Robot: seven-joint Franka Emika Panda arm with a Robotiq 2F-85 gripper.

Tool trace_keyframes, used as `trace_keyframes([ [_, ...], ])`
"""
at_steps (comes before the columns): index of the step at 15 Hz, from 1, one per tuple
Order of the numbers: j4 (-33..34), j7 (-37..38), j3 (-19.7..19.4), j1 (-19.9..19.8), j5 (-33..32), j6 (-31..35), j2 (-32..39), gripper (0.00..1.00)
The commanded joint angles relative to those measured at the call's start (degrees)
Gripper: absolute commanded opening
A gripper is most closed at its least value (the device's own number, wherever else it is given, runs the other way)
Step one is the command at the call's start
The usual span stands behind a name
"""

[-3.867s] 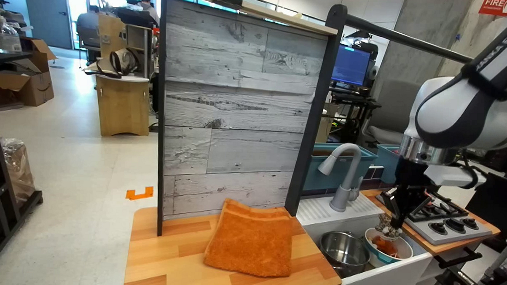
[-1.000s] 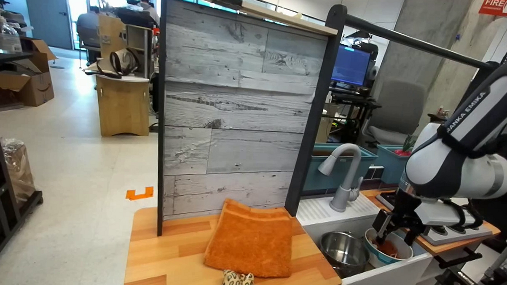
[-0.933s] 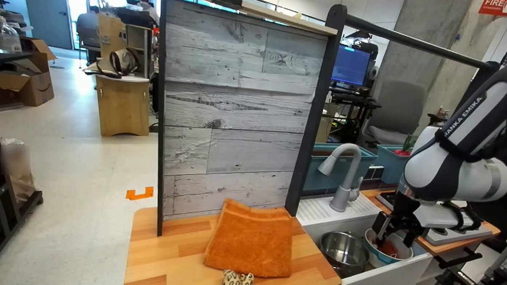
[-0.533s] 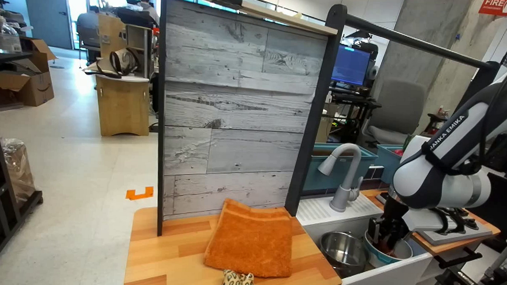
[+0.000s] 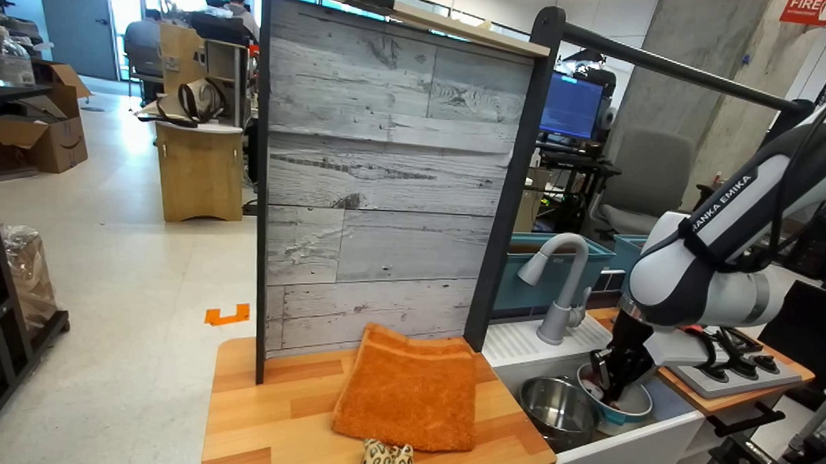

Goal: Wipe the counter with the cloth, then pick the objects in the bowls in the sink and put them on the counter and the stove

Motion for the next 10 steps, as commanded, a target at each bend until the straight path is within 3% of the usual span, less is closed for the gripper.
trace_keyframes([
  [1,-11.12,-1.02,2.17,0.5,-0.93,-4.11,-11.29,0.46],
  [3,-16.62,-0.03,1.67,2.33,-1.13,-6.9,-17.0,0.27],
  [4,-19.3,0.22,1.41,3.34,-1.41,-8.29,-20.0,0.23],
  [5,-21.72,0.02,1.63,3.99,-1.63,-9.43,-22.89,0.09],
  [7,-26.84,-0.41,3.0,4.73,-1.29,-9.36,-28.66,0.0],
  [8,-27.72,0.1,3.12,5.47,-1.24,-9.89,-30.31,0.0],
  [9,-28.07,2.33,1.79,7.26,-1.6,-10.15,-31.17,0.26],
  [10,-28.19,4.01,0.55,8.7,-2.22,-10.02,-31.9,0.27],
])
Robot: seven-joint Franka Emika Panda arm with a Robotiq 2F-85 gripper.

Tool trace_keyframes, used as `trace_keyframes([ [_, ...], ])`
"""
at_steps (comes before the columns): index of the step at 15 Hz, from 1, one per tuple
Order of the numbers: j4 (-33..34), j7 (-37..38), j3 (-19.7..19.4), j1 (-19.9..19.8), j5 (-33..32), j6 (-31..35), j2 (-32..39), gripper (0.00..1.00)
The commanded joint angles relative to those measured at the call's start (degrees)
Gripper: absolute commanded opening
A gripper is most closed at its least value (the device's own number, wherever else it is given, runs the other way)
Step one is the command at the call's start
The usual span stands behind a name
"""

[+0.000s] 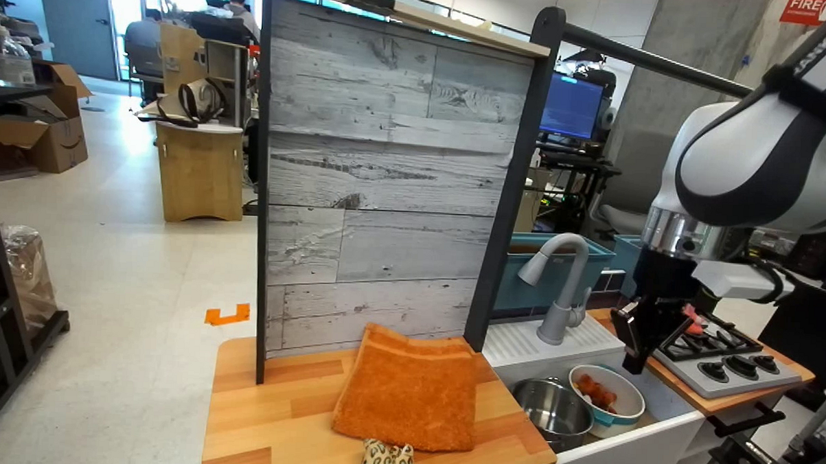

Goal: Wipe the counter with the cloth, then pick the objects in the bowls in the sink and put them on the counter and the stove

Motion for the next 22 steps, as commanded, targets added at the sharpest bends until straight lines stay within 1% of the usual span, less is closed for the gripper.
trace_keyframes([
  [1,-1.09,1.29,-0.12,0.66,-0.56,-0.26,-1.67,0.06],
  [3,-2.49,2.8,-0.82,1.96,-1.2,-0.33,-3.7,0.21],
  [4,-2.76,2.99,-0.9,2.06,-1.31,-0.33,-3.96,0.51],
  [6,-0.14,2.94,-2.44,1.54,-2.04,0.12,-0.31,0.53],
  [8,2.53,2.14,-2.98,0.17,-1.81,1.08,3.2,0.66],
  [11,7.62,2.45,-4.86,-1.13,-2.13,1.02,8.26,0.89],
  [12,9.73,2.17,-5.15,-1.9,-2.12,0.92,10.16,0.96],
  [13,11.66,2.0,-5.25,-2.45,-2.16,1.0,11.7,0.99],
  [15,15.54,1.68,-4.77,-3.43,-2.15,1.13,14.69,1.0],
  [16,17.47,1.53,-4.72,-3.61,-2.38,0.98,16.14,0.97],
  [17,19.24,1.7,-4.84,-3.51,-2.5,0.9,17.43,0.76],
  [18,21.11,1.59,-4.64,-3.6,-2.48,0.69,18.94,0.74],
  [21,25.38,1.34,-3.84,-3.47,-2.42,0.27,22.81,0.49],
  [22,26.36,1.22,-3.59,-3.32,-2.48,0.35,23.96,0.42],
])
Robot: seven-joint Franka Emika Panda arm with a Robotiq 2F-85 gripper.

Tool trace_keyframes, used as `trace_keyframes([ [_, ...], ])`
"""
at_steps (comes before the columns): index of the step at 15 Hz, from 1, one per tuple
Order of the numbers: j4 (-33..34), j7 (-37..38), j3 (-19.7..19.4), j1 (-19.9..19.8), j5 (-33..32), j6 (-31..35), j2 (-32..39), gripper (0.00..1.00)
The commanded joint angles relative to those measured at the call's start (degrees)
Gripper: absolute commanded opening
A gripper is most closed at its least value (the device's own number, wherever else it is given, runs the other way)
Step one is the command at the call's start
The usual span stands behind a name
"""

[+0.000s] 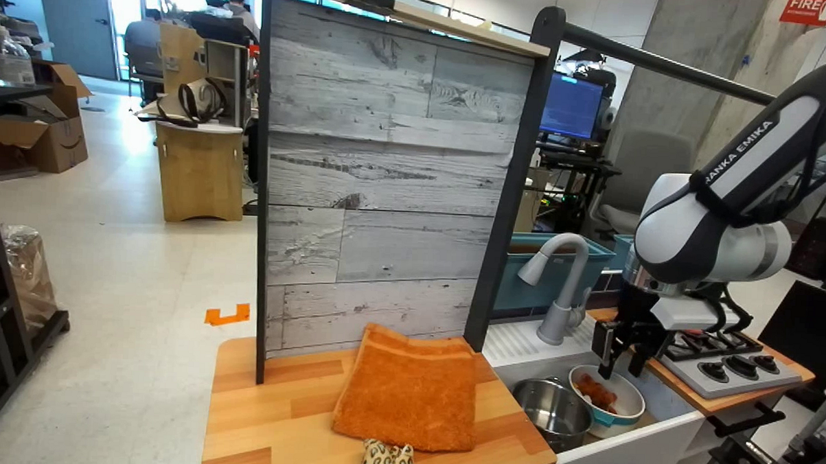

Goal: Wipe the counter with the cloth, then pick the objects in the bowls in the sink and put them on the counter and the stove

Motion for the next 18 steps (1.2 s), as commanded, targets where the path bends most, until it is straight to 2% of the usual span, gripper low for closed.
trace_keyframes([
  [1,5.88,-0.8,1.19,-0.13,-0.69,-0.09,5.33,0.34],
  [3,8.02,-1.13,1.58,-0.16,-0.7,-0.34,7.5,0.18],
  [4,8.88,-1.11,1.48,-0.07,-0.76,-0.35,8.37,0.19],
  [5,9.69,-0.9,1.21,0.05,-0.77,-0.42,9.11,0.31],
  [6,10.64,-0.88,0.96,-0.03,-0.82,-0.45,9.92,0.51],
  [7,11.43,-0.93,0.87,-0.18,-0.8,-0.49,10.49,0.51],
  [9,12.76,-0.78,0.39,-0.32,-0.81,-0.48,11.41,0.64],
  [10,13.17,-0.89,0.35,-0.53,-0.77,-0.44,11.71,0.37],
  [11,13.55,-0.9,0.25,-0.62,-0.77,-0.47,11.96,0.25],
  [12,13.9,-0.94,0.18,-0.66,-0.8,-0.46,12.2,0.24],
  [15,13.47,-1.54,0.87,-0.91,-0.71,-0.16,11.8,0.01],
  [18,11.63,-2.15,2.18,-0.97,-0.33,-0.34,9.9,0.02],
])
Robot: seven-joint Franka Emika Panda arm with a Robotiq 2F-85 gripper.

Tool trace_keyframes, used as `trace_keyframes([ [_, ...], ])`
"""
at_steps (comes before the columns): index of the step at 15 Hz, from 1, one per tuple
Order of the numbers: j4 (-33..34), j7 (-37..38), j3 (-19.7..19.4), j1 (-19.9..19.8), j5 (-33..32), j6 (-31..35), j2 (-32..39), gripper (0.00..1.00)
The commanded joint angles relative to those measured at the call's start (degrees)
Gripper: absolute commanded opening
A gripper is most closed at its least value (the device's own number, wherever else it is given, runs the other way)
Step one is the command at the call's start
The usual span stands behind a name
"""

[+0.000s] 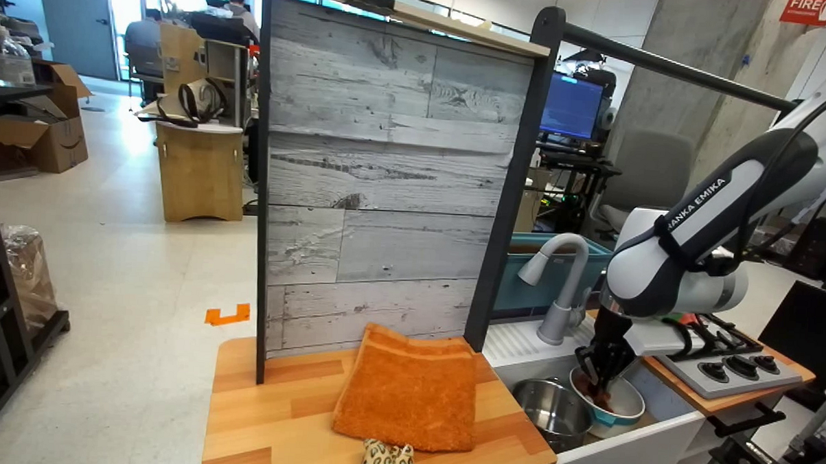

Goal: Wipe the counter with the cloth, then pick the objects in the bowls in the sink and put them on the counter and the stove

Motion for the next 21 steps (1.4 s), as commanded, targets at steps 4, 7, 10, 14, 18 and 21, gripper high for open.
trace_keyframes([
  [4,-13.38,-3.6,7.43,-1.14,0.62,-1.42,-11.95,0.02],
  [7,-21.31,-7.43,9.02,-0.32,-1.33,2.03,-18.25,0.02],
  [10,-29.56,-8.88,9.2,1.26,-3.21,4.98,-25.17,0.02],
  [14,-38.15,-4.53,10.64,7.6,-3.19,7.05,-33.49,0.02],
  [18,-36.81,-6.02,16.19,10.45,-2.8,15.58,-34.17,0.02],
  [21,-30.54,-6.96,21.32,10.21,-2.23,18.99,-30.25,0.02],
])
